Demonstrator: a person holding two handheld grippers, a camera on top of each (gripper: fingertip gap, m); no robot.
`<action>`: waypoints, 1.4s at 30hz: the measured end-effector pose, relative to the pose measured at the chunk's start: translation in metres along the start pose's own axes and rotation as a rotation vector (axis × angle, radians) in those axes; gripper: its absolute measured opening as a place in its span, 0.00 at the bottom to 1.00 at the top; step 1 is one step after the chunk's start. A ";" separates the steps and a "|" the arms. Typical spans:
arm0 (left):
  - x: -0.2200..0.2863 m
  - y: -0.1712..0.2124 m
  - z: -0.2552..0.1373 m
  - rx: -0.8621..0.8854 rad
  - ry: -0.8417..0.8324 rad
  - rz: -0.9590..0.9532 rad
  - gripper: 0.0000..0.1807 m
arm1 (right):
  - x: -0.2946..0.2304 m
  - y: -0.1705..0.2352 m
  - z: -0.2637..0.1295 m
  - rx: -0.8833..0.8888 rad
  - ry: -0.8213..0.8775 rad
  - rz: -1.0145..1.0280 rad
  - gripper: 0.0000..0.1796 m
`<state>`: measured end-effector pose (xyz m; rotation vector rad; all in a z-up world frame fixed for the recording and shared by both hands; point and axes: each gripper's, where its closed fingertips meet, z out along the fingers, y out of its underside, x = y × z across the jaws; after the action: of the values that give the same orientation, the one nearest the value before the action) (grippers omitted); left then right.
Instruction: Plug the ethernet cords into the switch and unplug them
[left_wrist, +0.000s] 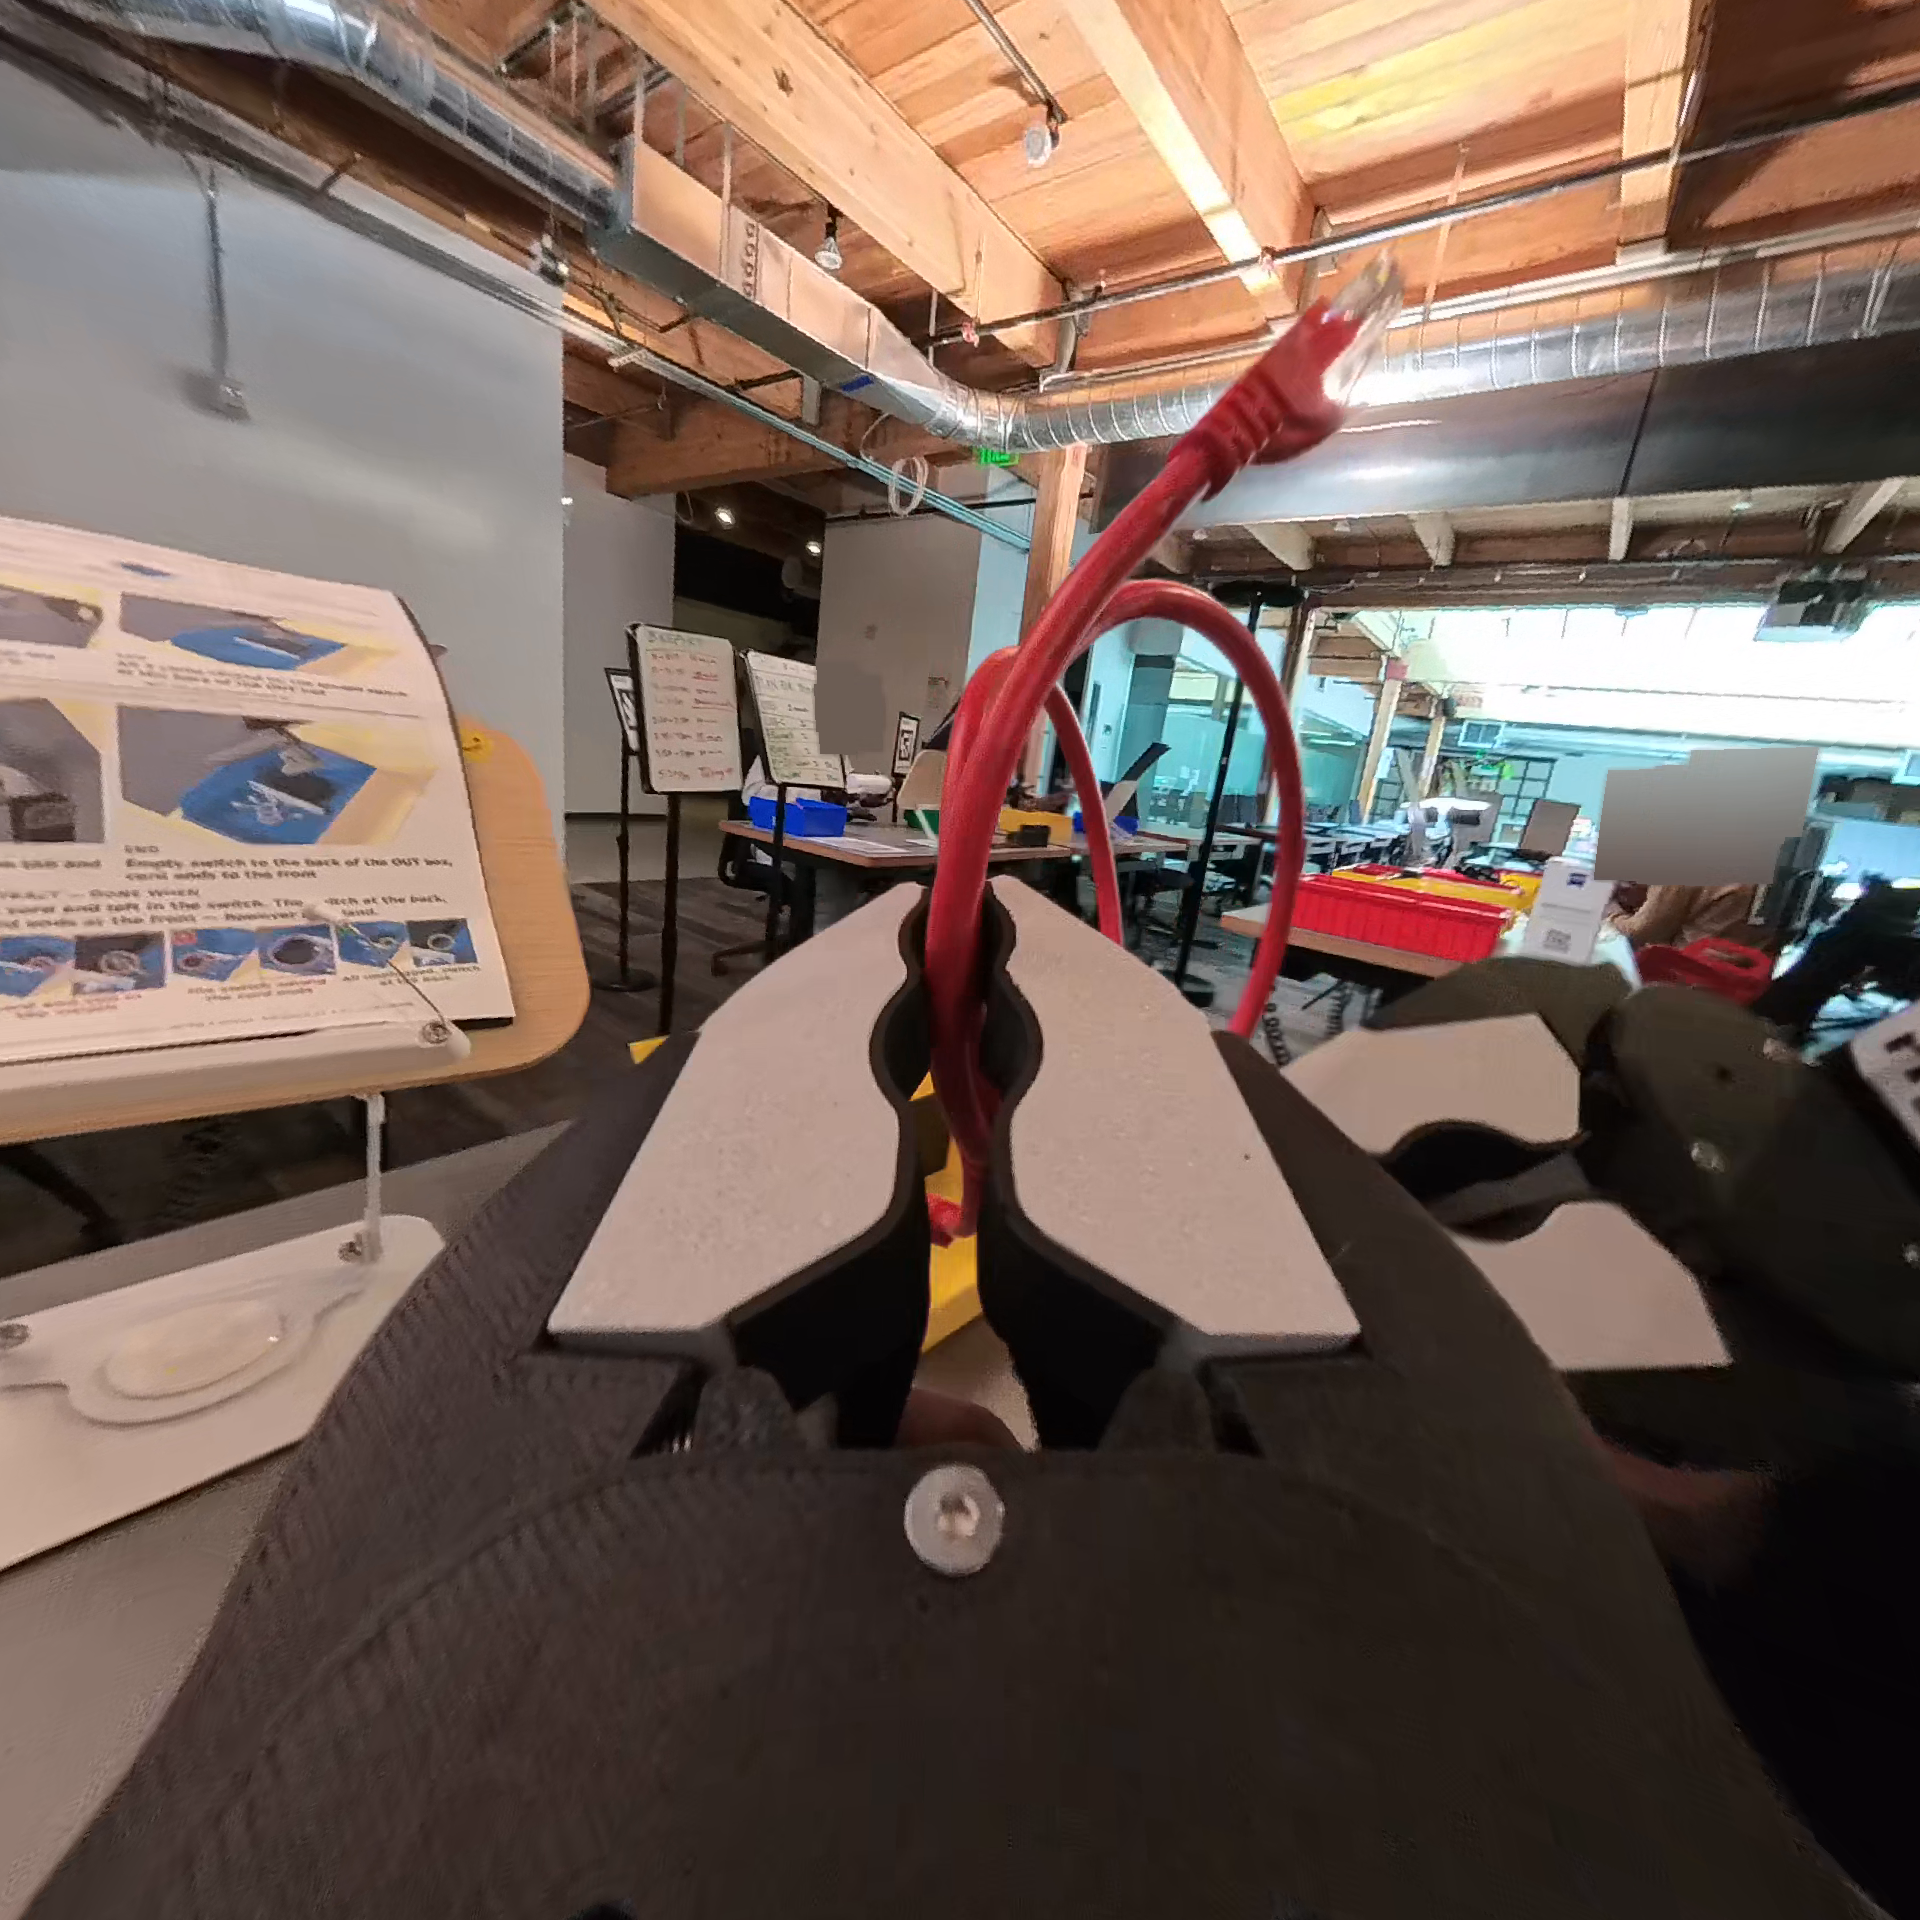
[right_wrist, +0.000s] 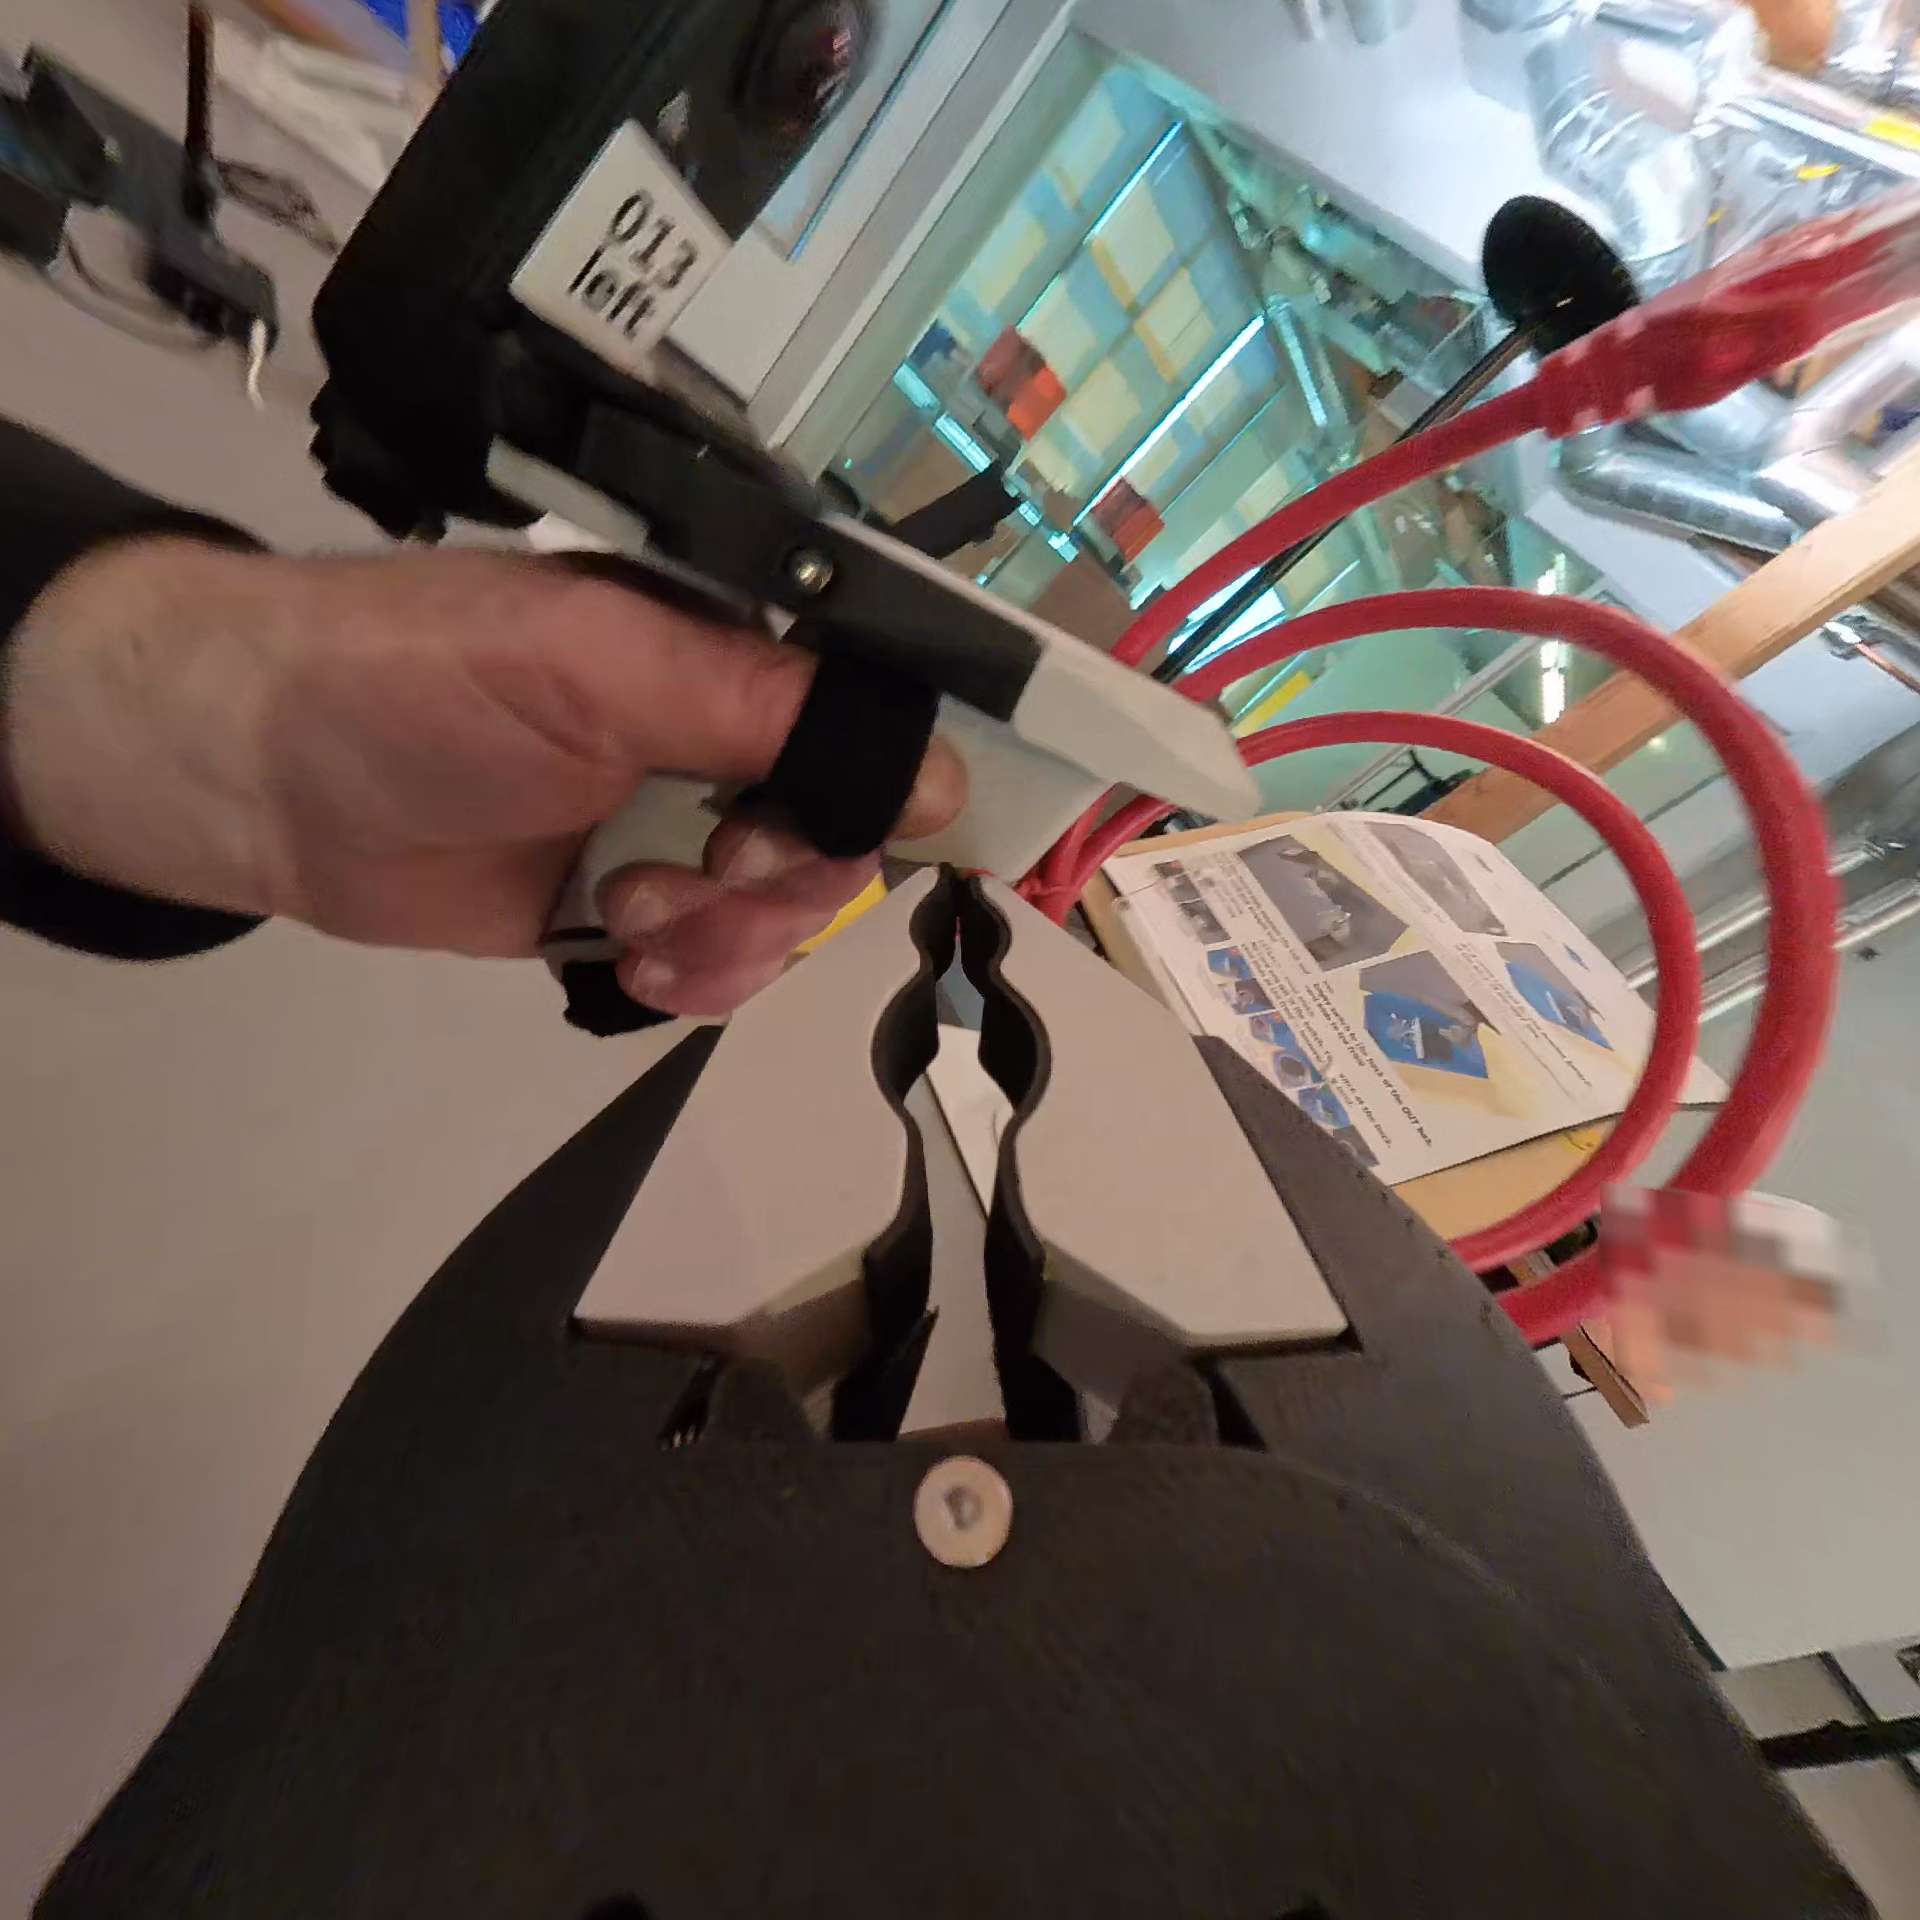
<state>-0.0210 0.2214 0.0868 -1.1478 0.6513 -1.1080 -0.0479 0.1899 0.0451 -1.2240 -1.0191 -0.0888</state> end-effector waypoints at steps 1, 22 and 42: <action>-0.001 0.001 0.000 -0.008 0.008 -0.025 0.03 | -0.003 0.004 0.002 -0.017 -0.015 -0.016 0.00; -0.003 0.019 0.005 -0.035 0.035 -0.151 0.03 | 0.058 0.025 -0.016 -0.171 0.340 -0.206 0.00; 0.003 0.026 0.006 -0.053 0.073 -0.300 0.03 | 0.010 0.075 0.007 -0.372 0.042 -0.229 0.00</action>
<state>-0.0056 0.2217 0.0652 -1.2838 0.5790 -1.3988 -0.0049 0.2293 -0.0030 -1.4277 -1.1353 -0.4988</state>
